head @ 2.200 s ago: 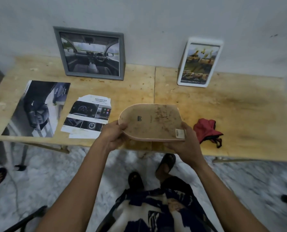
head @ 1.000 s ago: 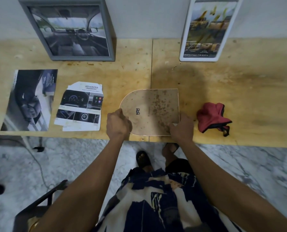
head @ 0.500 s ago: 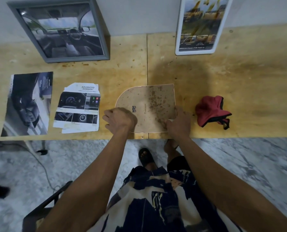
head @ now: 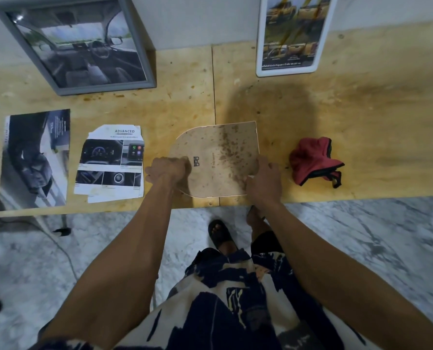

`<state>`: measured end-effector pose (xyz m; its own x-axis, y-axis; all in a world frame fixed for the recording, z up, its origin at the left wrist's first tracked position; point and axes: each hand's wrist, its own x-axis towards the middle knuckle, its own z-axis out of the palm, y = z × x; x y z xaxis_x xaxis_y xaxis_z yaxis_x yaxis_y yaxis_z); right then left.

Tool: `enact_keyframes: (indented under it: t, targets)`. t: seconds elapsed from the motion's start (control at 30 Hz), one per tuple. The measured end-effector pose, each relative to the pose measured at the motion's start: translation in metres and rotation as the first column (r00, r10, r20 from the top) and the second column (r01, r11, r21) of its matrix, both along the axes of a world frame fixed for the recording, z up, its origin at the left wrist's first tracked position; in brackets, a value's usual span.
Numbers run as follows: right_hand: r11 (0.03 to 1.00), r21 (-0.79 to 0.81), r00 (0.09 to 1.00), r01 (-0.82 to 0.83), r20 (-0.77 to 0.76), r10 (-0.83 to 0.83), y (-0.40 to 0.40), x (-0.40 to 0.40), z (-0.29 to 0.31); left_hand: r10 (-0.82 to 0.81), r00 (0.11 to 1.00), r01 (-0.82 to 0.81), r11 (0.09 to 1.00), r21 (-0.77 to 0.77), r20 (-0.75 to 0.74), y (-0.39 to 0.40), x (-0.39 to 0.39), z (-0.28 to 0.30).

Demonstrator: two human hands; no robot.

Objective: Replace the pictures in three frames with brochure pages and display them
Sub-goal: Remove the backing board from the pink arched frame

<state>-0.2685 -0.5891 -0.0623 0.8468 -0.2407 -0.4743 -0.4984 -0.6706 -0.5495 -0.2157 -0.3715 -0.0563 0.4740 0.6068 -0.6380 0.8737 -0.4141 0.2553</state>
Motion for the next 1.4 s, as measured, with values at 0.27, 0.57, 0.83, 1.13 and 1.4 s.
enact_keyframes:
  t: [0.27, 0.57, 0.83, 1.13, 1.4]
  targets:
    - [0.999, -0.013, 0.999, -0.036, -0.026, 0.036, 0.001, 0.0, 0.002, 0.227, 0.971, -0.182, 0.907, -0.379, 0.079, 0.019, -0.003, -0.001]
    - [0.989, -0.052, 0.99, -0.138, 0.01, 0.138, 0.001, -0.006, 0.005, 0.37, 0.914, -0.268, 0.857, -0.441, 0.164, 0.04, -0.012, 0.002]
    - [0.918, -0.208, 0.938, -0.337, 0.013, 0.347, 0.006, -0.011, 0.014, 0.479, 0.832, -0.312, 0.821, -0.479, 0.28, 0.041, -0.018, 0.005]
    - [0.942, -0.145, 0.953, -0.303, -0.031, 0.302, 0.005, -0.011, 0.016, 0.558, 0.761, -0.318, 0.766, -0.559, 0.332, 0.06, -0.032, 0.023]
    - [0.993, 0.111, 0.989, 0.048, 0.136, -0.063, 0.023, -0.003, 0.045, 0.585, 0.712, -0.261, 0.734, -0.627, 0.389, 0.064, -0.035, 0.033]
